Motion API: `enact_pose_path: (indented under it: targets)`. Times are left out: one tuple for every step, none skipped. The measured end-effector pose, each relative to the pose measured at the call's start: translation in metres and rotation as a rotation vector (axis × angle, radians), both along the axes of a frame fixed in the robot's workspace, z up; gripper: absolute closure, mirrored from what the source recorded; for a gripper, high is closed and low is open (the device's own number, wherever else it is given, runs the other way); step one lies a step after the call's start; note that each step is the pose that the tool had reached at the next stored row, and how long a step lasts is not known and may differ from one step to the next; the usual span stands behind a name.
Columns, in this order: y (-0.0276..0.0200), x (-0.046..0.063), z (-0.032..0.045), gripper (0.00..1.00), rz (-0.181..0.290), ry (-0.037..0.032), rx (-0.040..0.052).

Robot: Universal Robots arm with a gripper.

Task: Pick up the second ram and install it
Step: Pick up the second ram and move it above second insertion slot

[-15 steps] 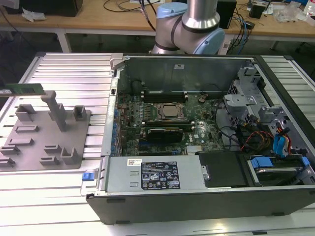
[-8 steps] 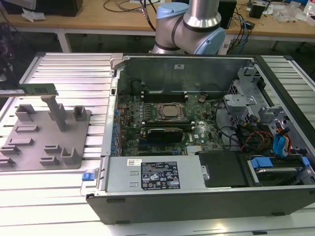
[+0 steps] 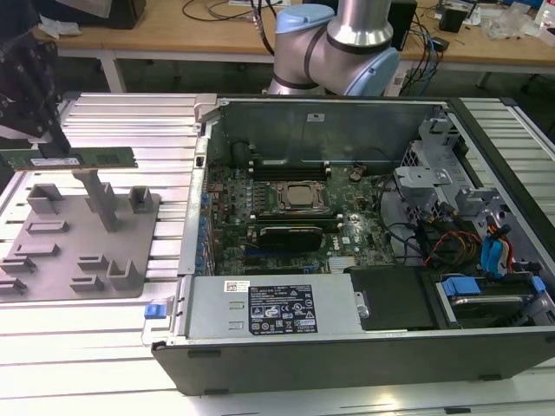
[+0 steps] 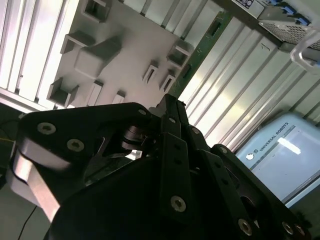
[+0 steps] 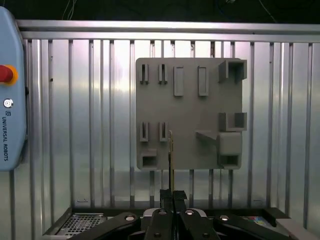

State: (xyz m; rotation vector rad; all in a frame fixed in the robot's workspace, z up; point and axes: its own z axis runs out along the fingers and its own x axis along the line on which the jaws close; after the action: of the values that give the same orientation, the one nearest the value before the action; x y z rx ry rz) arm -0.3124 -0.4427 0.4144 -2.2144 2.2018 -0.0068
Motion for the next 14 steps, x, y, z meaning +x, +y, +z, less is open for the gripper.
enact_pose_path:
  targets:
    - [0.0000, 0.002, 0.0001, 0.91, 0.000, 0.0001, -0.0001]
    - [0.0000, 0.007, 0.0000, 0.91, 0.000, 0.0000, -0.0001]
    - [0.0000, 0.011, 0.0001, 0.91, 0.000, 0.0001, -0.0001]
    - [0.0000, 0.017, 0.0001, 0.91, 0.000, 0.0001, -0.0001]
    - [0.0000, 0.023, 0.0000, 0.91, 0.000, 0.0000, -0.0001]
    - [0.0000, 0.026, 0.0000, 0.91, 0.000, 0.0000, 0.0000]
    - [0.0000, 0.029, 0.0000, 0.91, 0.000, 0.0000, -0.0001]
    - [0.0000, 0.034, 0.0001, 0.91, 0.000, 0.0000, -0.0001]
    - [0.0000, 0.040, 0.0001, 0.91, 0.000, 0.0000, -0.0001]
    - [0.0000, 0.045, 0.0000, 0.91, 0.000, 0.0000, 0.0000]
    - [0.0000, 0.051, 0.0000, 0.91, 0.000, 0.0000, 0.0000]
    - [0.0000, 0.054, 0.0001, 0.91, 0.000, 0.0001, -0.0001]
    - [0.0000, 0.058, 0.0001, 0.91, 0.000, 0.0000, -0.0001]
    - [0.0000, 0.061, 0.0001, 0.91, 0.000, 0.0001, -0.0001]
